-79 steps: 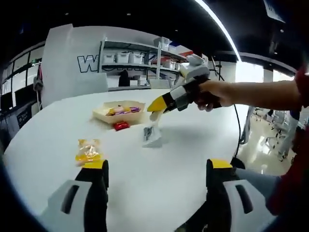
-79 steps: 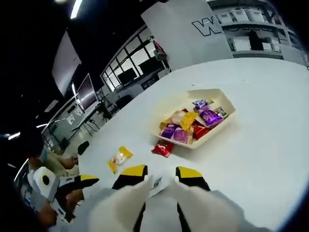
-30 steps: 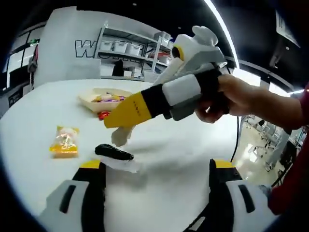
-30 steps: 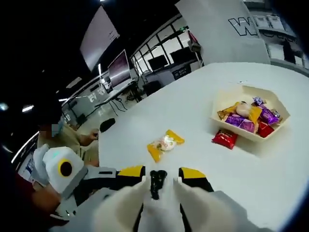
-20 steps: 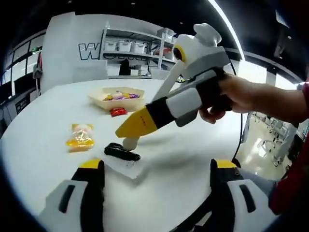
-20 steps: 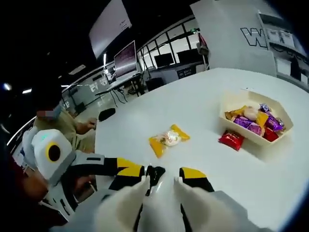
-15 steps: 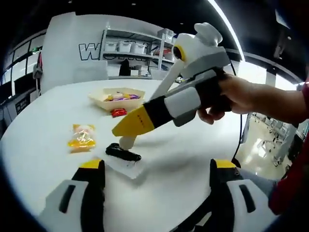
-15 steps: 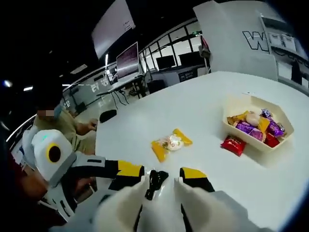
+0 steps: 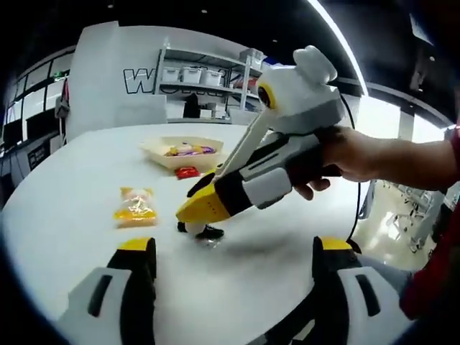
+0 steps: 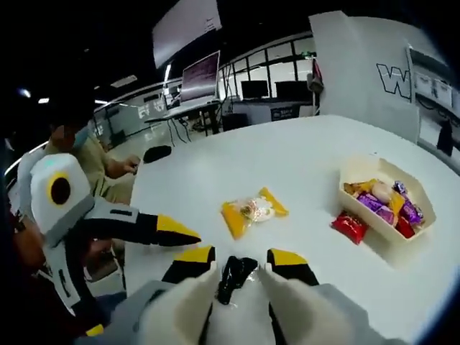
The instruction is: Place the target food into the container with the food tongs after gripping and lifting it, then release it inside without dropping or visibly crushing the food.
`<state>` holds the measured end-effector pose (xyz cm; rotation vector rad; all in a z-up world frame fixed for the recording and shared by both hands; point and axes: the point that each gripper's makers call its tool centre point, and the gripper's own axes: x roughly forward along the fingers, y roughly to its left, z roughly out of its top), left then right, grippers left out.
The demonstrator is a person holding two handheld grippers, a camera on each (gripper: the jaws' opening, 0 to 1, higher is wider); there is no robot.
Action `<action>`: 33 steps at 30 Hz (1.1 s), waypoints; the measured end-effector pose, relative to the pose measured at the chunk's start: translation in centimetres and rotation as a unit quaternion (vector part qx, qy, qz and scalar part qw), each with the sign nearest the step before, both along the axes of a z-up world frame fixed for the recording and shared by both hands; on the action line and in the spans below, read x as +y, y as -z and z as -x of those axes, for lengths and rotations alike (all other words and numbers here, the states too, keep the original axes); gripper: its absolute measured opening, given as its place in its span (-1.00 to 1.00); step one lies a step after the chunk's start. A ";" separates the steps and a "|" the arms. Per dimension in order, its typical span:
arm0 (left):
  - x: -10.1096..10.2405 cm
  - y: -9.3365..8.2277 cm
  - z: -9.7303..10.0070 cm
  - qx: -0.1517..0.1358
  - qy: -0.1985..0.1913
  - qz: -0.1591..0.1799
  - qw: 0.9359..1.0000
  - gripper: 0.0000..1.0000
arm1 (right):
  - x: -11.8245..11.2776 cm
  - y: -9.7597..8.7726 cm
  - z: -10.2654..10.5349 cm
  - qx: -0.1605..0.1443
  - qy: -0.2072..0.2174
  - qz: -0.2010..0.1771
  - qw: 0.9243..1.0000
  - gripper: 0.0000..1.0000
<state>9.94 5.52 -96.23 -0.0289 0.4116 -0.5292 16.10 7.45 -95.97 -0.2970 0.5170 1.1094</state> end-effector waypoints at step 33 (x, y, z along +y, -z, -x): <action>0.3 -1.4 0.5 -0.008 -0.024 -0.019 0.999 0.74 | -1.8 0.1 -2.4 -0.069 0.032 -0.024 0.997 -0.49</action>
